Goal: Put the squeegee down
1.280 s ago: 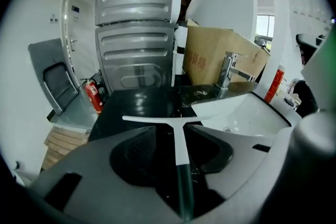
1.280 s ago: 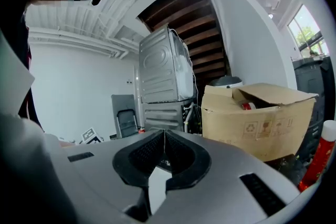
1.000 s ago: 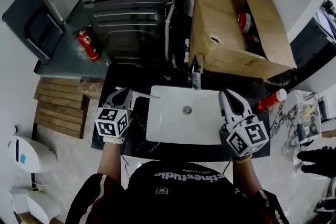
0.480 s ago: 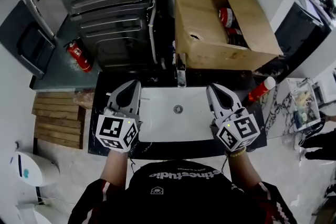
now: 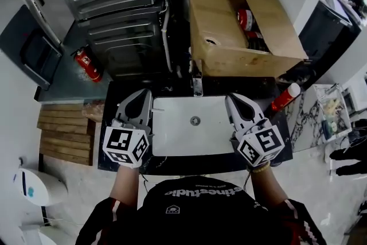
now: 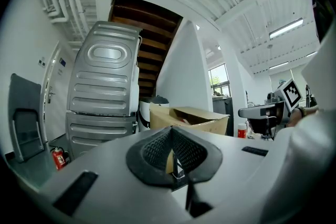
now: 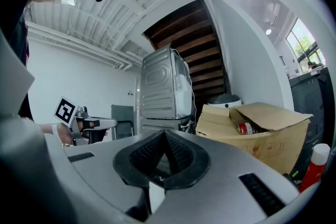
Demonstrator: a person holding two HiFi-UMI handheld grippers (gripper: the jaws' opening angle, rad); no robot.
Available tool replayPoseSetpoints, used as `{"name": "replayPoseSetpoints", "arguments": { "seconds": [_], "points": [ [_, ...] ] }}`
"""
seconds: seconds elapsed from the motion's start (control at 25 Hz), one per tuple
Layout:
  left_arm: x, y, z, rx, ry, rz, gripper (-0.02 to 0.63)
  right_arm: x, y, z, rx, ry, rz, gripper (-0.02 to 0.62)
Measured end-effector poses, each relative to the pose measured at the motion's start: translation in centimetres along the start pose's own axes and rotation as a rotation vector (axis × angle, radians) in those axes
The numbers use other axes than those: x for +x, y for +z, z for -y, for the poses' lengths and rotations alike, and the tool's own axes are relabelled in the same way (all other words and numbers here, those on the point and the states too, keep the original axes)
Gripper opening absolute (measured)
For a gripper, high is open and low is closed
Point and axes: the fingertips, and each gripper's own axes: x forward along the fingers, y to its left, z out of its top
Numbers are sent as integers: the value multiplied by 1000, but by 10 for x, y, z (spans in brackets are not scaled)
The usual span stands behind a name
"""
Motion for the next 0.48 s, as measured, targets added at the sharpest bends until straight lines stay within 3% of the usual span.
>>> {"name": "replayPoseSetpoints", "arguments": {
  "seconds": [0.48],
  "points": [
    [-9,-5,-3,-6,8,-10,14,-1,0,-5,-5,9,-3,37]
  ]
}}
